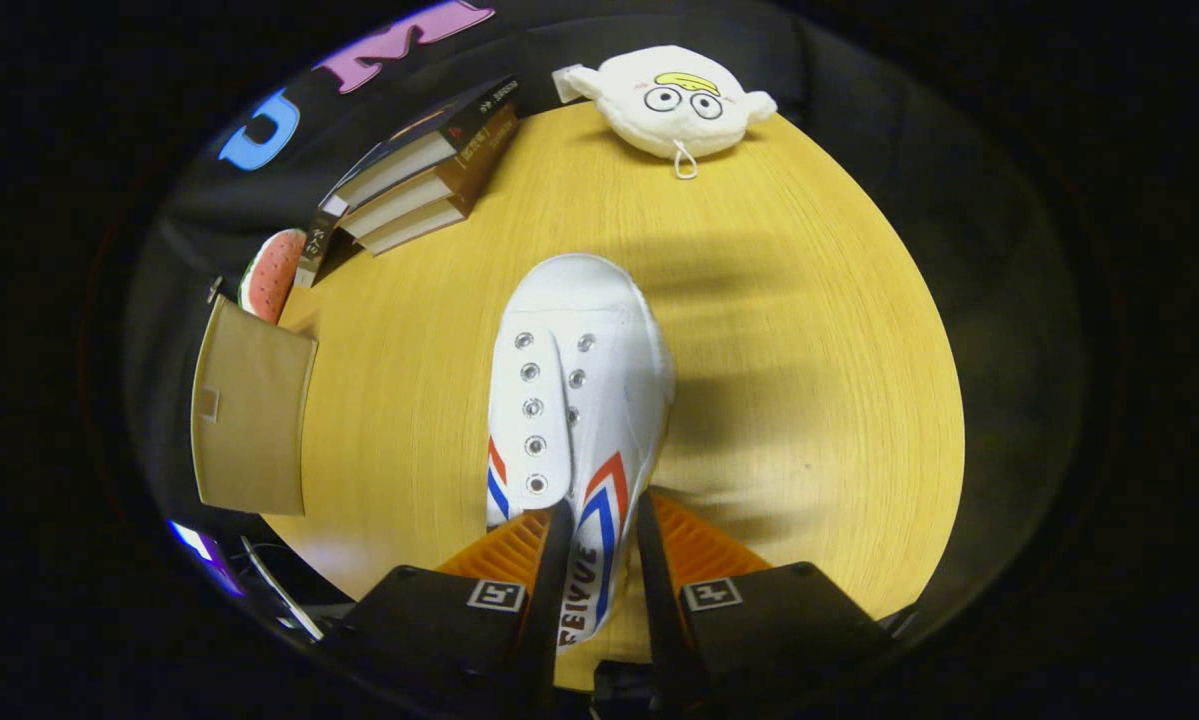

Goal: Open the storage box then place both shoes into the box .Put the left shoe in first, then the right shoe, with the right side of both shoes facing outward in a uniform manner.

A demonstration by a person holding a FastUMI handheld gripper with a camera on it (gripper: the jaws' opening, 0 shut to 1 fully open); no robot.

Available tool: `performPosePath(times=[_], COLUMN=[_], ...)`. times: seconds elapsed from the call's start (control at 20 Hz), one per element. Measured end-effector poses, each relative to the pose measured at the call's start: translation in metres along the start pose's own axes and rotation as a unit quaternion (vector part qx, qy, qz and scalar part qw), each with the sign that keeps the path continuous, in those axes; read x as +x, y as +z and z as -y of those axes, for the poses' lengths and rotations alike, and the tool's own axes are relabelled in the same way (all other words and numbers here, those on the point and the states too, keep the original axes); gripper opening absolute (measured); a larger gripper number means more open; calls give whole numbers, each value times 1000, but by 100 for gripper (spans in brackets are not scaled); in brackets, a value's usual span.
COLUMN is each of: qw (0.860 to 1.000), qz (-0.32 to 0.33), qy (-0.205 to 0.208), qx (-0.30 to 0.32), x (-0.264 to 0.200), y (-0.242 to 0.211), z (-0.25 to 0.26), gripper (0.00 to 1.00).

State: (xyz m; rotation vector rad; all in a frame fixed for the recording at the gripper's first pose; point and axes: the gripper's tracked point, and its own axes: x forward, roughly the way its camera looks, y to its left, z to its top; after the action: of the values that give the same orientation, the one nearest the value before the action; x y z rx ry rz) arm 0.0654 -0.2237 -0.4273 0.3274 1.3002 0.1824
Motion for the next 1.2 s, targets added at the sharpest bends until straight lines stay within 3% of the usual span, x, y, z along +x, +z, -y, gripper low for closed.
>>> performPosePath(times=[0.15,0.35,0.8,1.2], qw=[1000,999,996,991], qz=[2,9,25,74], qy=[7,10,33,78], qx=[17,46,79,81], x=[-7,-10,-57,-121], y=[0,1,-5,9], z=[0,2,-64,-188], gripper=[36,11,11,11])
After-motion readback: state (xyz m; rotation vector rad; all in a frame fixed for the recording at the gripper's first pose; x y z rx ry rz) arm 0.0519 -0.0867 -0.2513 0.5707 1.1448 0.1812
